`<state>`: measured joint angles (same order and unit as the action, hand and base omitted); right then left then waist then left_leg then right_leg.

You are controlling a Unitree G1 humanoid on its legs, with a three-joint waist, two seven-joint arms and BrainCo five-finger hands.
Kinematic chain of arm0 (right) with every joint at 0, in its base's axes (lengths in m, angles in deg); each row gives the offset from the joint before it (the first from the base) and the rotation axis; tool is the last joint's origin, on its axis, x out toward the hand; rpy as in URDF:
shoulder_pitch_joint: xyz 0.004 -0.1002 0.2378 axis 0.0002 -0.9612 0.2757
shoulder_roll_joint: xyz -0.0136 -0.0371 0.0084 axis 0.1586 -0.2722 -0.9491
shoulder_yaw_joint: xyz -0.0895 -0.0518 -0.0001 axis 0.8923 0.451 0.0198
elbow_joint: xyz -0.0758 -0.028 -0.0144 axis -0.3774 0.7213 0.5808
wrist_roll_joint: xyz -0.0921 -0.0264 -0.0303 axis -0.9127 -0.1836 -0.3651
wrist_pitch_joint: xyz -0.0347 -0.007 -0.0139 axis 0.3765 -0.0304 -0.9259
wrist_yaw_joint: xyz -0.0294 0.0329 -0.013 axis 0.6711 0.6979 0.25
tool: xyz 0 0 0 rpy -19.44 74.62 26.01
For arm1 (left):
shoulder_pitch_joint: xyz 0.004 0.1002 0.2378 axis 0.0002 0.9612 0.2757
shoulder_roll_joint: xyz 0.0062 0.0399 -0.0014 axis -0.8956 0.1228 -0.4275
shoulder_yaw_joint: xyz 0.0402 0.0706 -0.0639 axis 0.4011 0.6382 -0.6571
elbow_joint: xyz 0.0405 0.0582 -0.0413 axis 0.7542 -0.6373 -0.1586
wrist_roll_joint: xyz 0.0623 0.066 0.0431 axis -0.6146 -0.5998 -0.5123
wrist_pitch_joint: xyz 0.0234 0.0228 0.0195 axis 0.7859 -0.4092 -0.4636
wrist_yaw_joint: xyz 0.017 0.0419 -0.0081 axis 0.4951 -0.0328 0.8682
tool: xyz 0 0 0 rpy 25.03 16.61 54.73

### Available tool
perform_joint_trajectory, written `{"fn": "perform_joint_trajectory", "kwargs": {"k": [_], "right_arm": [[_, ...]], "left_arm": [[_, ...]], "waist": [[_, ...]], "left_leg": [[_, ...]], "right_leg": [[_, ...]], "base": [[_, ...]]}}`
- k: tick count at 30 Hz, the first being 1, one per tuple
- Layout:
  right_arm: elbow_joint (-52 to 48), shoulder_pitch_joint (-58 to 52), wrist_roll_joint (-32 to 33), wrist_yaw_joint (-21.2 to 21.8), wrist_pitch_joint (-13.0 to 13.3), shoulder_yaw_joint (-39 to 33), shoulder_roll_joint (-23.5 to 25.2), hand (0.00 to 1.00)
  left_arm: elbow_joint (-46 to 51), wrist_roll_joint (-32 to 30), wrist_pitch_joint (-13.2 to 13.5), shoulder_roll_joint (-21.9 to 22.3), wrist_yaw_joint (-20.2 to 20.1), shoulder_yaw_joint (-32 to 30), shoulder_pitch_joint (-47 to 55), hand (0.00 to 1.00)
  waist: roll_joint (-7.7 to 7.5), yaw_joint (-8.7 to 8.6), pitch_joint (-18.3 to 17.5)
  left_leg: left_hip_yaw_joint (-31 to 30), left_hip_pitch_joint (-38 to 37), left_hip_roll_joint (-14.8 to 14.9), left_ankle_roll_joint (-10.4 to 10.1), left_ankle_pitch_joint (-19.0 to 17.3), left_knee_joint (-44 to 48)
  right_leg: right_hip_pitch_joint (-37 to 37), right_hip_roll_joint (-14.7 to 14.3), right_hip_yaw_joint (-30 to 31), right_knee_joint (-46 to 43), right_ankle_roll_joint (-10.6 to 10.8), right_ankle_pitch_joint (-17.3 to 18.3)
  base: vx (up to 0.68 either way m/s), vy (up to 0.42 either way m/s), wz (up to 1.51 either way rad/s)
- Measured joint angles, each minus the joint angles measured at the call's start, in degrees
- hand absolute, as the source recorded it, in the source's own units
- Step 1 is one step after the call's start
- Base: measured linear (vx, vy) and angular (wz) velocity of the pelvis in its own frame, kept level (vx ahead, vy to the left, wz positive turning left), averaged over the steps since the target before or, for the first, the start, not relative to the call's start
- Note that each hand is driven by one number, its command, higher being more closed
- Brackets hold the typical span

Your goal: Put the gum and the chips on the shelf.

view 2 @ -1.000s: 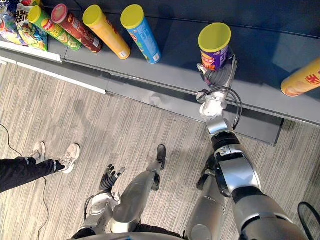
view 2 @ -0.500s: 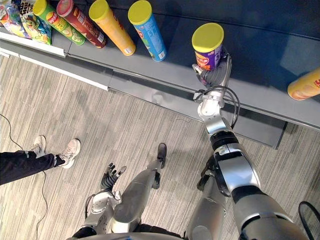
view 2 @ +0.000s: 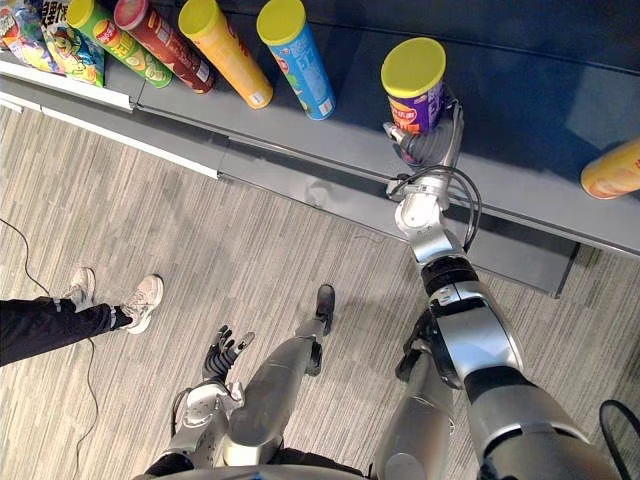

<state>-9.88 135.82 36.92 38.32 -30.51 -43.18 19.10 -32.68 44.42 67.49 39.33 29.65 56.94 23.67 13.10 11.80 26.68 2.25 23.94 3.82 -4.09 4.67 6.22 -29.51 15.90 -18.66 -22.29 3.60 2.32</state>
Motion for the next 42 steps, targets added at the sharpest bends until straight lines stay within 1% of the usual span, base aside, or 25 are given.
{"fn": "perform_joint_trajectory", "kwargs": {"k": [2, 10, 13, 18, 22, 24, 25, 26, 28, 30, 31, 32, 34, 36, 37, 38, 39, 40, 41, 42], "right_arm": [[0.01, -0.01, 0.09, 0.13, -0.56, -0.04, -0.02, 0.0], [0.01, -0.02, 1.73, 1.74, -0.74, 0.04, -0.06, 0.0], [0.01, -0.84, 1.95, 2.15, -0.7, 0.18, 0.43, 0.0], [0.02, -4.78, 2.38, 4.56, -0.66, -0.01, 0.78, 0.0], [0.34, -8.81, 2.92, 7.72, -0.43, -2.13, 1.76, 0.0], [2.17, -11.65, 2.93, 9.57, -0.17, -3.63, 3.69, 0.0], [2.38, -12.53, 2.95, 10.15, -0.18, -3.78, 4.02, 0.0], [2.34, -15.03, 2.95, 10.66, -0.15, -4.13, 4.66, 0.0], [1.73, -17.19, 2.95, 11.47, -0.1, -5.35, 5.28, 0.0], [-0.6, -21.4, 3.57, 13.11, -0.08, -7.21, 5.27, 0.0], [-1.33, -22.5, 4.12, 13.53, -0.09, -7.52, 5.4, 0.0], [-3.2, -24.79, 4.55, 14.83, -0.15, -7.59, 5.87, 0.0], [-7.11, -28.88, 4.74, 16.56, -0.17, -6.71, 7.38, 0.0], [-12.69, -35.67, 5.08, 20.47, -0.26, -3.33, 9.58, 0.0], [-13.79, -37.72, 5.18, 21.52, -0.26, -2.81, 10.04, 0.0], [-14.99, -41.66, 6.0, 24.28, -0.31, -2.08, 10.79, 0.0], [-16.31, -45.67, 7.38, 26.84, -0.45, -1.13, 11.27, 0.0], [-16.6, -47.41, 7.48, 27.99, -0.49, -0.9, 11.57, 0.0], [-17.92, -50.83, 7.6, 30.57, -0.79, 0.01, 11.92, 0.0], [-18.62, -52.44, 7.66, 31.67, -0.84, 0.52, 11.91, 0.0]], "left_arm": [[0.16, 0.0, -0.01, 0.0, -0.08, 0.03, 0.0, 0.0], [1.39, 0.0, -0.04, 0.33, -0.58, -0.1, 0.0, 0.0], [2.04, 0.0, -0.03, 0.94, -0.79, -0.58, -0.01, 0.0], [1.7, -0.01, -0.04, 1.08, -1.08, -0.58, 0.02, 0.0], [0.71, -0.01, -0.12, 0.97, -1.48, -1.25, 0.13, 0.0], [-0.73, -0.02, -0.68, 0.41, -2.34, -2.7, 0.49, 0.0], [-0.72, -0.03, -0.96, 0.05, -2.63, -2.78, 0.78, 0.0], [-0.73, -0.16, -1.47, -1.07, -4.07, -2.8, 1.6, 0.0], [-0.7, -0.23, -1.98, -2.02, -5.22, -3.09, 2.5, 0.0], [-1.64, -0.75, -2.61, -2.61, -6.91, -3.86, 2.87, 0.0], [-1.85, -0.75, -2.64, -2.63, -7.1, -4.18, 3.01, 0.0], [-2.05, -0.74, -2.92, -2.69, -7.26, -4.97, 3.28, 0.0], [-2.43, -0.73, -3.35, -2.86, -7.66, -6.01, 3.96, 0.0], [-2.69, -0.71, -3.58, -3.46, -9.21, -7.36, 5.44, 0.0], [-2.93, -0.71, -3.82, -3.77, -9.48, -7.36, 5.48, 0.0], [-3.15, -0.76, -4.56, -4.3, -10.28, -7.36, 5.68, 0.0], [-3.84, -0.86, -5.0, -4.43, -11.38, -7.44, 6.16, 0.0], [-4.09, -1.05, -5.04, -4.46, -11.78, -7.51, 6.54, 0.0], [-4.24, -1.15, -5.27, -4.55, -12.48, -7.99, 7.14, 0.0], [-4.41, -1.19, -5.61, -4.59, -12.96, -8.2, 7.29, 0.0]], "waist": [[0.0, -0.1, 0.0], [0.01, -0.19, -0.01], [0.0, -0.5, -0.01], [-0.23, -0.77, -0.14], [-0.95, -1.03, -0.38], [-2.21, -2.32, -0.85], [-2.66, -2.41, -1.05], [-3.93, -3.1, -1.49], [-4.89, -3.79, -1.5], [-5.9, -4.01, -1.38], [-6.04, -4.25, -1.39], [-6.35, -5.19, -1.37], [-7.35, -5.64, -1.82], [-9.38, -7.17, -3.29], [-9.82, -7.25, -3.93], [-10.81, -7.25, -5.41], [-11.45, -7.81, -6.61], [-11.76, -8.24, -7.23], [-12.25, -8.86, -8.28], [-12.45, -9.18, -8.83]], "left_leg": [[0.07, 0.23, 0.02, 0.02, 0.01, 0.1], [0.42, 0.31, 0.33, -0.13, -0.63, 1.67], [1.57, -0.17, 0.98, -0.28, -1.01, 2.12], [2.73, -2.72, 1.92, -0.18, -1.12, 2.19], [3.39, -5.64, 2.8, -0.32, -1.48, 1.89], [3.56, -8.22, 3.51, -0.49, -1.63, 0.83], [3.7, -8.84, 3.7, -0.5, -1.63, 0.42], [4.31, -10.4, 4.11, -0.61, -1.59, -0.78], [5.05, -11.53, 4.37, -0.74, -1.54, -1.41], [6.74, -13.38, 4.5, -0.76, -1.58, -2.54], [6.97, -13.71, 4.52, -0.76, -1.59, -2.7], [7.38, -14.64, 4.52, -0.75, -1.58, -3.29], [8.73, -16.65, 4.59, -0.84, -1.64, -4.4], [10.28, -19.18, 4.89, -1.25, -2.09, -5.88], [10.72, -19.66, 4.96, -1.31, -2.13, -6.29], [11.57, -20.61, 5.01, -1.45, -2.36, -7.02], [11.97, -21.76, 5.04, -1.52, -2.41, -7.86], [12.07, -22.37, 5.04, -1.52, -2.41, -8.36], [12.62, -23.53, 5.05, -1.68, -2.53, -9.22], [12.86, -24.0, 5.05, -1.76, -2.59, -9.47]], "right_leg": [[-0.26, 0.0, 0.07, -0.12, 0.0, 0.0], [-0.16, -0.08, 0.4, -0.94, -0.23, 0.15], [0.42, -0.35, 0.47, -0.96, -0.24, 0.15], [3.06, -1.1, 0.57, -0.12, -0.25, 0.18], [6.32, -2.5, 1.04, 2.21, -0.1, -0.06], [9.24, -3.77, 1.01, 4.7, 0.24, -0.47], [9.97, -4.11, 1.03, 5.55, 0.3, -0.73], [11.46, -4.97, 1.32, 7.61, 0.36, -1.51], [12.77, -5.58, 1.85, 9.34, 0.77, -2.17], [14.31, -6.29, 3.06, 11.99, 0.89, -3.83], [14.81, -6.48, 3.32, 12.75, 0.91, -4.22], [15.97, -6.76, 3.53, 14.22, 1.01, -4.9], [17.43, -7.25, 4.55, 15.94, 1.1, -5.48], [19.25, -8.05, 5.67, 17.98, 1.26, -5.88], [19.61, -8.26, 5.9, 18.43, 1.27, -5.97], [20.04, -8.64, 6.52, 19.17, 1.3, -6.02], [21.04, -8.85, 6.58, 19.97, 1.34, -6.06], [21.57, -8.95, 6.58, 20.41, 1.35, -6.06], [22.44, -9.1, 6.81, 21.06, 1.36, -6.08], [22.86, -9.16, 7.0, 21.51, 1.41, -6.19]], "base": [[0.02, -0.054, -0.02], [0.0, -0.047, -0.02], [-0.01, -0.047, -0.04], [0.0, -0.041, -0.07], [0.01, -0.03, -0.13], [0.03, -0.025, -0.11], [0.06, -0.017, -0.2], [0.06, -0.008, -0.2], [0.06, 0.005, -0.24], [0.07, 0.018, -0.34], [0.07, 0.016, -0.24], [0.07, 0.017, -0.22], [0.08, 0.014, -0.31], [0.1, 0.0, -0.32], [0.1, 0.001, -0.31], [0.12, 0.005, -0.26], [0.12, 0.006, -0.21], [0.15, 0.007, -0.13], [0.09, 0.006, -0.11], [0.11, 0.007, -0.19]]}}
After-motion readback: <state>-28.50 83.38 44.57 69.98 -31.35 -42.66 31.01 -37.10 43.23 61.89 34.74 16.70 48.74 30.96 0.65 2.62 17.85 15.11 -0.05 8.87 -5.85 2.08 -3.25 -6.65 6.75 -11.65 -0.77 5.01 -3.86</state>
